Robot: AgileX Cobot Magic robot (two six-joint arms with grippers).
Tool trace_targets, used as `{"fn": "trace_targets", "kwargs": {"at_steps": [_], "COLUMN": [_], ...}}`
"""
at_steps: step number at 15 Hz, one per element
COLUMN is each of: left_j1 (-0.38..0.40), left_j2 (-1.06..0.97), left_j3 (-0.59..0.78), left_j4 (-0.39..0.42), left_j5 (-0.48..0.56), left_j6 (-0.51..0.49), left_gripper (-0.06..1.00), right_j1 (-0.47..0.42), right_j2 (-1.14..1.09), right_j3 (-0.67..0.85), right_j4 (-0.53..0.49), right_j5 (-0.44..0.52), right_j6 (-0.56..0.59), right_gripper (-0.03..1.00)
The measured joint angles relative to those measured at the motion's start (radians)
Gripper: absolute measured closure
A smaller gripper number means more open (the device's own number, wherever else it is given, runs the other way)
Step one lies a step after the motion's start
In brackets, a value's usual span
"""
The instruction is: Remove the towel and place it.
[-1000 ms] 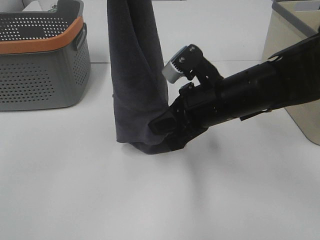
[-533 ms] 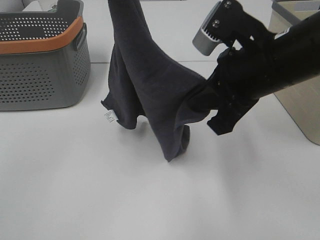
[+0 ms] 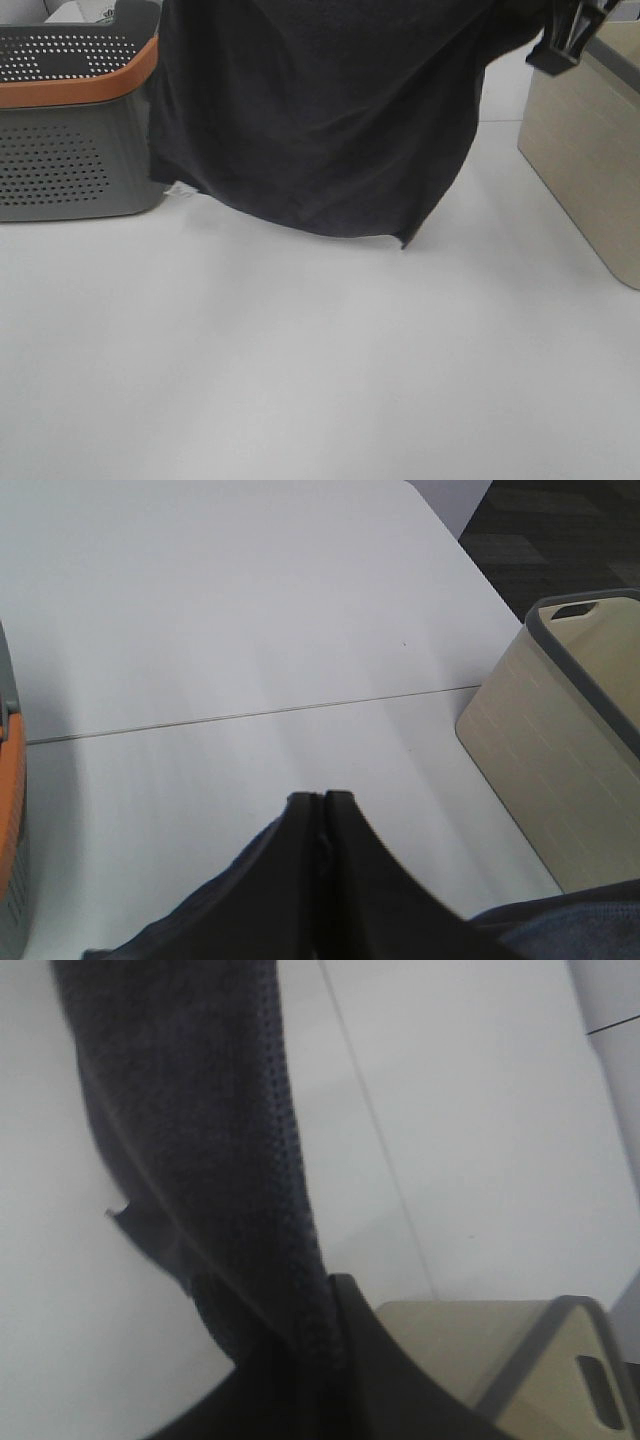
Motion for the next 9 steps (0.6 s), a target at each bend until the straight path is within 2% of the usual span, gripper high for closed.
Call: {"fn": "trace_targets", "kwargs": {"at_steps": [2, 5, 6, 9], "left_j1": [0.004, 0.014, 0.016, 0.062], "left_j2": [0.037, 0.080, 0.092, 0.189], "left_j3": [0.000, 0.000, 0.000, 0.000], "left_j4": [0.007, 0.030, 0.030, 0.030], "left_j5": [-0.059, -0.244, -0.268, -0.409], "left_j6": [-0.037, -0.074, -0.074, -0.076], "left_gripper": [0.94, 0.94, 0.94, 0.94], "right_j1": [-0.033, -0.136, -0.152, -0.229], "right_j2": [0.034, 0.109, 0.123, 0.182], "right_j3": [-0.062, -0.072, -0.072, -0.072], "right_j4": [-0.046, -0.059, -0.060, -0.060], "right_j5": [-0.013, -0.121, -0.153, -0.371], "right_j6": [0.012, -0.014, -0.019, -0.022], "right_gripper": [0.95, 0.95, 0.95, 0.95]}}
